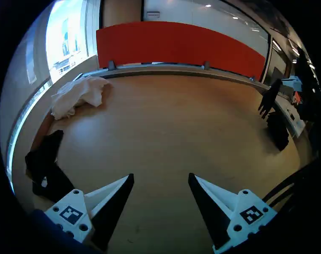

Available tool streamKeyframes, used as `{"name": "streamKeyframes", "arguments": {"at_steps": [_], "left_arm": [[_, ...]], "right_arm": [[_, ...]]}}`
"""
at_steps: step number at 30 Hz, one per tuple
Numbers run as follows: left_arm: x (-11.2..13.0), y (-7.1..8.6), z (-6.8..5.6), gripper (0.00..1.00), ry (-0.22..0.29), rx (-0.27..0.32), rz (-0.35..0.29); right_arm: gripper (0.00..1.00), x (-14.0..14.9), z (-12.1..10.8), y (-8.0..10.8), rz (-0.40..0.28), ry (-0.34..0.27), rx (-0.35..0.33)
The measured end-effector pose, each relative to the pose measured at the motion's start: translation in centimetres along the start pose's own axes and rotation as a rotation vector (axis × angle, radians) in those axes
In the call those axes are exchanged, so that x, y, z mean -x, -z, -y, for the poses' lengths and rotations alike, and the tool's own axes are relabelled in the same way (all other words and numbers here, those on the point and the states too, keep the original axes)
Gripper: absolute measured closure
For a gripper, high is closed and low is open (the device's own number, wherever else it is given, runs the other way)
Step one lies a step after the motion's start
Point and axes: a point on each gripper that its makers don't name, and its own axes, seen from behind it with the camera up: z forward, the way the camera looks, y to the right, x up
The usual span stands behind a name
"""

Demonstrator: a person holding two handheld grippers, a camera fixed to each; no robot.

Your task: Fold towel

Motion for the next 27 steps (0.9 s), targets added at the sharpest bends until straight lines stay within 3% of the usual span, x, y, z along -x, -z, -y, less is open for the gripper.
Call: {"name": "streamKeyframes", "arguments": {"at_steps": [14,27], "left_arm": [[-0.4,0.1,-1.1,0.04,-0.020,-0.007,0.008],[-0.7,-0.2,-2.4,0.04,-0.036,0.004,0.013]], "right_arm": [[0.96,2.0,-5.9,1.1,0.034,-0.012,0.051],[0.96,4.1,-7.8,2.4,0.057,-0.034,0.071]]}}
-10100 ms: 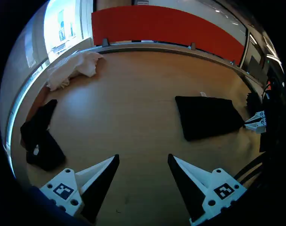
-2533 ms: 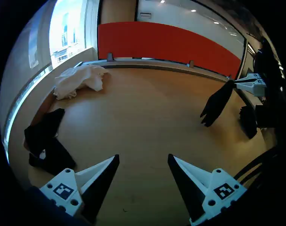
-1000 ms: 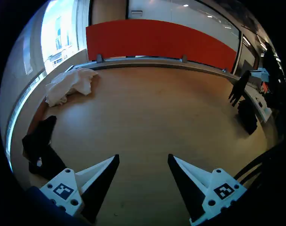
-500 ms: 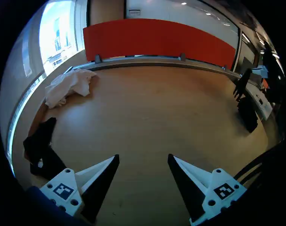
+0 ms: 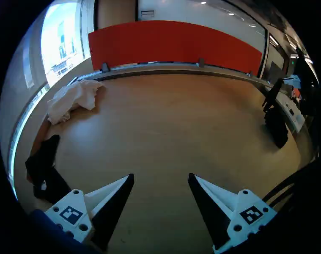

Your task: Fold towel

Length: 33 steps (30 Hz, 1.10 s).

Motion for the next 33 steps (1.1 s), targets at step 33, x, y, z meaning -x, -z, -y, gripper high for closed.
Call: {"name": "streamKeyframes", "arguments": {"at_steps": [33], "left_arm": [[0.3,0.1,-0.4,0.04,-0.023,0.021,0.009]], "right_arm": [[0.96,13.1,0.2,6.4,0.158,-0.116,0.078]]}}
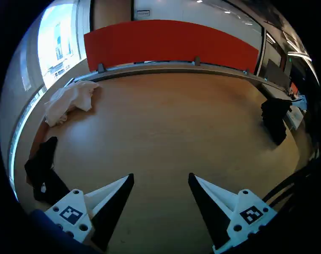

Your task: Fold towel

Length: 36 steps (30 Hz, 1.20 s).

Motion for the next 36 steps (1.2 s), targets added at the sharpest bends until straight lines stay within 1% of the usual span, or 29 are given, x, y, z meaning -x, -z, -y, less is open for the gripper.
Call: {"name": "streamKeyframes", "arguments": {"at_steps": [8,17,24,29,36], "left_arm": [[0.0,0.1,0.0,0.05,-0.005,0.000,0.000],[0.4,0.4,0.2,0.04,-0.007,-0.005,0.001],[0.7,0.7,0.5,0.04,-0.008,-0.011,0.004],[0.8,0.7,0.6,0.04,-0.008,-0.015,0.006],[0.8,0.8,0.6,0.05,-0.011,-0.019,0.006]], "right_arm": [[0.96,2.1,0.3,0.1,0.026,-0.017,0.012],[0.96,5.1,-0.2,-0.1,0.072,-0.049,0.030],[0.96,8.1,-0.5,-0.8,0.120,-0.095,0.039],[0.96,9.5,-0.6,-1.3,0.142,-0.124,0.039],[0.96,10.9,-0.7,-2.0,0.170,-0.144,0.042]]}}
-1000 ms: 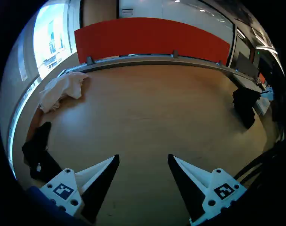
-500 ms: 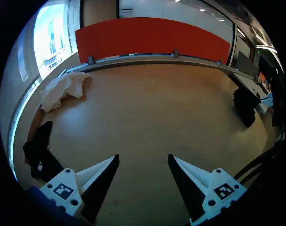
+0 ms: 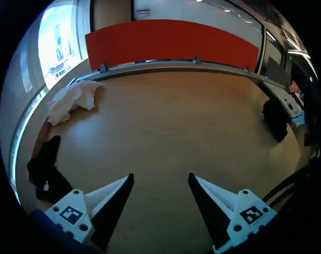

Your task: Fold towel

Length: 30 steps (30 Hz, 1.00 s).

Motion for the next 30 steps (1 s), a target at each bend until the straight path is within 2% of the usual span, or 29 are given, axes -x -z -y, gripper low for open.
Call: {"name": "streamKeyframes", "arguments": {"at_steps": [14,30], "left_arm": [[0.2,0.1,0.4,0.05,0.004,-0.012,0.005],[0.2,0.1,0.8,0.04,0.008,-0.016,0.007]], "right_arm": [[0.96,1.7,-0.3,-2.5,0.052,-0.046,0.019],[0.93,1.8,-0.1,-2.7,0.040,-0.064,0.027]]}}
